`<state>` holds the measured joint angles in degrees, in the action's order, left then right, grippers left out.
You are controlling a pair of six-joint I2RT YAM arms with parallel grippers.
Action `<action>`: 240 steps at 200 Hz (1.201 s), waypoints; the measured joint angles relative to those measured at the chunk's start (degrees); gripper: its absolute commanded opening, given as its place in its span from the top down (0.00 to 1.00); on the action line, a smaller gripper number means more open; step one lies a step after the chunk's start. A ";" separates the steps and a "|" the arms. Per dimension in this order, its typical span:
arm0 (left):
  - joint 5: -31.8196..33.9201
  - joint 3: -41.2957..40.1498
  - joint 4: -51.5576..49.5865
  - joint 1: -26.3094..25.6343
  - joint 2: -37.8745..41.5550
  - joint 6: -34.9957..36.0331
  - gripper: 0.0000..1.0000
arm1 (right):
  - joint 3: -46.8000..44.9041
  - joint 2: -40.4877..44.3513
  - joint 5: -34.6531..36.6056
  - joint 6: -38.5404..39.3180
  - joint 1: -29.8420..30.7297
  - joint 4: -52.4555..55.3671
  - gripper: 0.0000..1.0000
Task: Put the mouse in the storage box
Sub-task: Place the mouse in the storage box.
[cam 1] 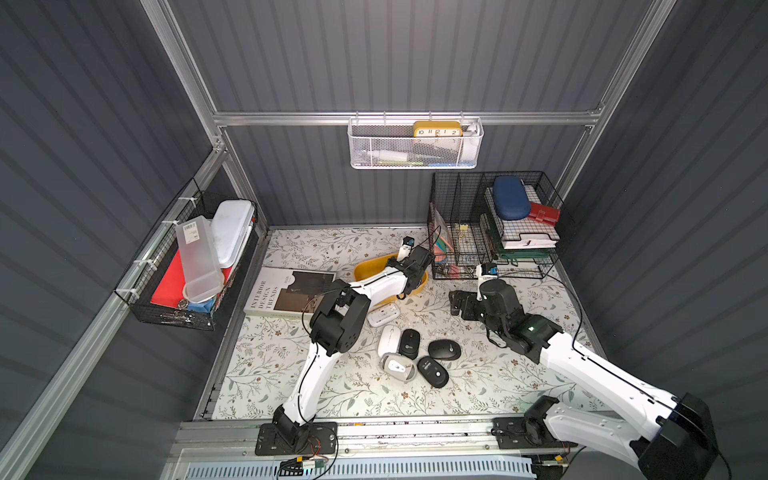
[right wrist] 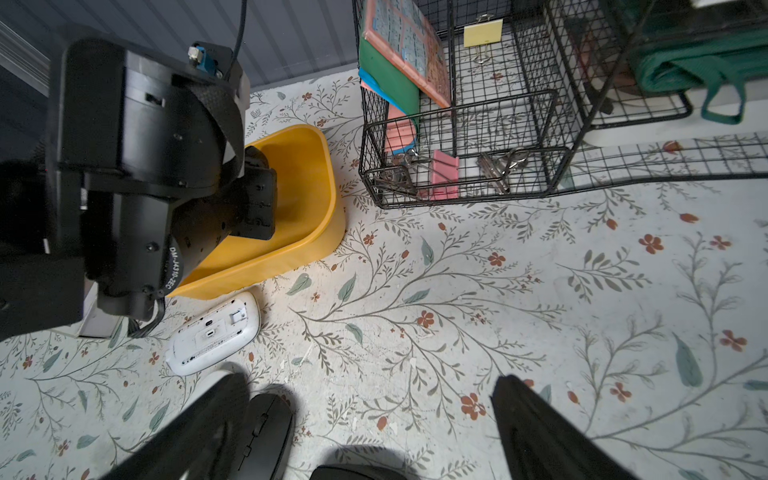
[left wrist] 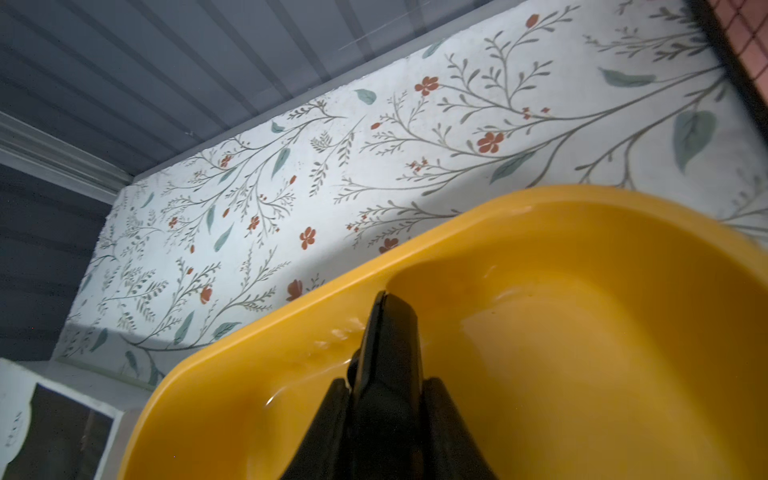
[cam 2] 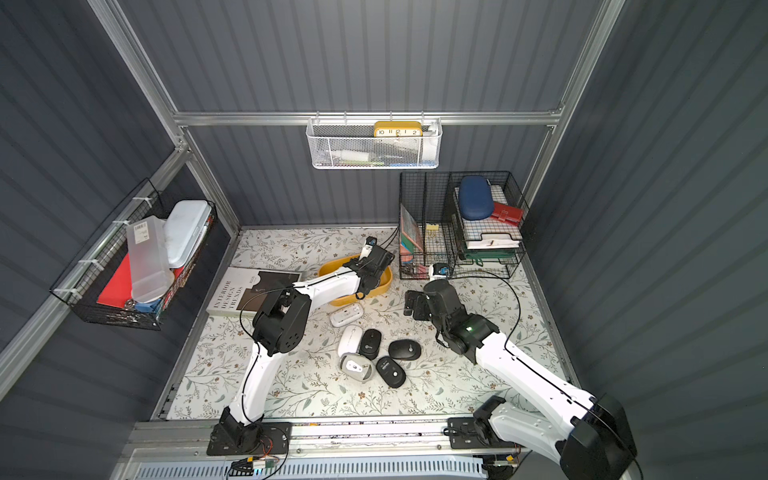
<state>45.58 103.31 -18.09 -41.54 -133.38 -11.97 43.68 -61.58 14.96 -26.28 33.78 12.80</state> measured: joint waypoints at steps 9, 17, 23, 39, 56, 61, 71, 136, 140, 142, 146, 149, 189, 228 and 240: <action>-1.07 0.68 0.24 0.00 -0.37 0.00 0.66 | -0.02 -0.07 -0.15 -0.07 0.00 -0.02 0.04; -2.19 1.09 0.39 0.00 -0.68 -0.02 0.65 | -0.11 -0.07 -0.22 -0.11 0.00 -0.22 0.04; -3.32 1.33 0.42 0.02 -1.03 -0.02 0.65 | -0.15 -0.07 -0.28 -0.24 0.00 -0.37 0.04; -4.63 1.49 0.35 0.04 -2.40 -0.04 0.63 | -0.22 -0.07 -0.37 -0.26 0.00 -0.55 0.04; -5.29 1.73 0.31 0.04 -3.08 -0.02 0.58 | -0.24 -0.07 -0.37 -0.26 0.00 -0.74 0.04; -5.81 1.75 0.15 0.07 -3.17 -0.09 0.58 | -0.24 -0.07 -0.37 -0.26 0.00 -0.76 0.04; -6.84 1.75 -0.22 0.13 -3.63 -0.07 0.58 | -0.31 -0.07 -0.39 -0.28 0.00 -0.81 0.04; -7.56 2.19 -0.42 0.11 -4.15 -0.74 0.81 | -0.94 -0.20 -1.36 -1.16 0.00 -1.20 0.04; -7.61 2.21 -0.42 0.11 -4.15 -0.79 0.81 | -0.94 -0.26 -1.44 -1.16 0.00 -1.25 0.04; -7.56 2.21 -0.42 0.11 -4.15 -0.76 0.81 | -0.94 -0.31 -1.51 -1.16 0.00 -1.25 0.04; -7.58 2.21 -0.46 0.11 -4.15 -0.76 0.81 | -0.94 -0.37 -1.57 -1.16 0.00 -1.27 0.04; -7.56 2.21 -0.48 0.11 -4.15 -0.83 0.81 | -0.94 -0.44 -1.68 -1.16 0.00 -1.27 0.04; -6.10 1.51 -2.64 0.28 -3.45 -1.64 0.80 | -0.94 -0.70 -1.86 -1.31 0.00 -1.27 0.04; -3.85 -3.93 -5.73 1.20 0.24 -2.89 0.73 | -1.05 -0.70 -1.88 -1.31 0.00 -1.70 0.04; -3.23 -5.46 -6.25 1.79 1.22 -3.08 0.73 | -1.20 -0.72 -1.90 -1.33 0.00 -2.10 0.04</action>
<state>42.35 97.84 -24.34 -39.75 -132.16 -15.05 42.48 -62.30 13.06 -27.62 33.78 10.70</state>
